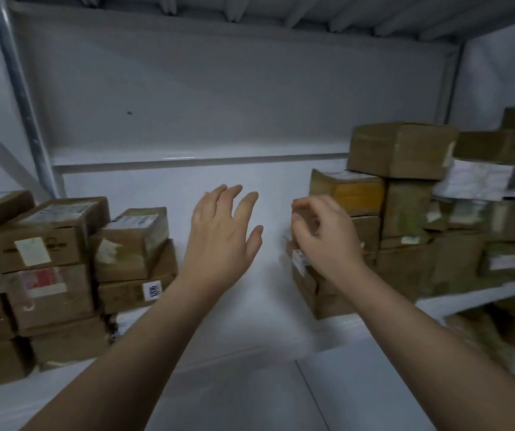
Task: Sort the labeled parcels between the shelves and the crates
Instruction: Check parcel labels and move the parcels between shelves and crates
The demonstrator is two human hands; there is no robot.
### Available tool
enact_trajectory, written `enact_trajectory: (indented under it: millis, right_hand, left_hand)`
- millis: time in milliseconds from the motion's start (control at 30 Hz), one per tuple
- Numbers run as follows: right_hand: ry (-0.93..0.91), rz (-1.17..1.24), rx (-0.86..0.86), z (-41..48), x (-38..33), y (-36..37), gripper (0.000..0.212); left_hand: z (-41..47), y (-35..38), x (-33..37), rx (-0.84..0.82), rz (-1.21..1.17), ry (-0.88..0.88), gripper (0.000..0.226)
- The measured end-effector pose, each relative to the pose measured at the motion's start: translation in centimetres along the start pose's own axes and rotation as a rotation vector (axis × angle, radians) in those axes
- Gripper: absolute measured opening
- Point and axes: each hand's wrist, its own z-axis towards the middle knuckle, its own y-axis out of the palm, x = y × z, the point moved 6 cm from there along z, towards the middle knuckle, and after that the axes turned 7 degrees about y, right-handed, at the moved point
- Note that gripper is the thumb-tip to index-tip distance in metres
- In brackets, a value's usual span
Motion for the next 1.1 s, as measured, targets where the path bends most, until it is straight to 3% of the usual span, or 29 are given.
enact_trajectory:
  millis: [200, 400, 533, 667, 800, 1000, 1100]
  right_hand:
    - [0.062, -0.109, 0.126, 1.6, 6.6, -9.3, 0.022]
    - [0.198, -0.153, 0.212, 6.2, 13.3, -15.9, 0.05]
    - [0.272, -0.034, 0.16, 10.0, 15.7, -17.8, 0.062]
    - [0.241, -0.099, 0.06, 12.8, 16.9, -18.3, 0.066]
    - [0.217, 0.128, -0.092, 13.7, 17.1, -17.4, 0.063]
    - [0.098, 0.453, 0.071, 12.6, 15.8, -18.6, 0.045]
    - [0.072, 0.564, 0.047, 12.1, 14.8, -18.3, 0.029]
  left_hand:
    - [4.7, 3.1, 8.9, 0.05, -0.109, 0.103, 0.048]
    - [13.4, 6.4, 15.5, 0.015, -0.213, 0.147, 0.061]
    - [18.5, 8.2, 17.5, -0.079, -0.27, 0.045, 0.076]
    - [20.6, 9.3, 17.5, -0.147, -0.303, -0.034, 0.072]
    - [20.4, 8.7, 17.7, -0.016, -0.434, -0.116, 0.056]
    - [17.5, 7.0, 18.7, 0.285, -0.776, -0.204, 0.007]
    - [16.7, 6.8, 18.5, 0.331, -0.886, -0.262, 0.014]
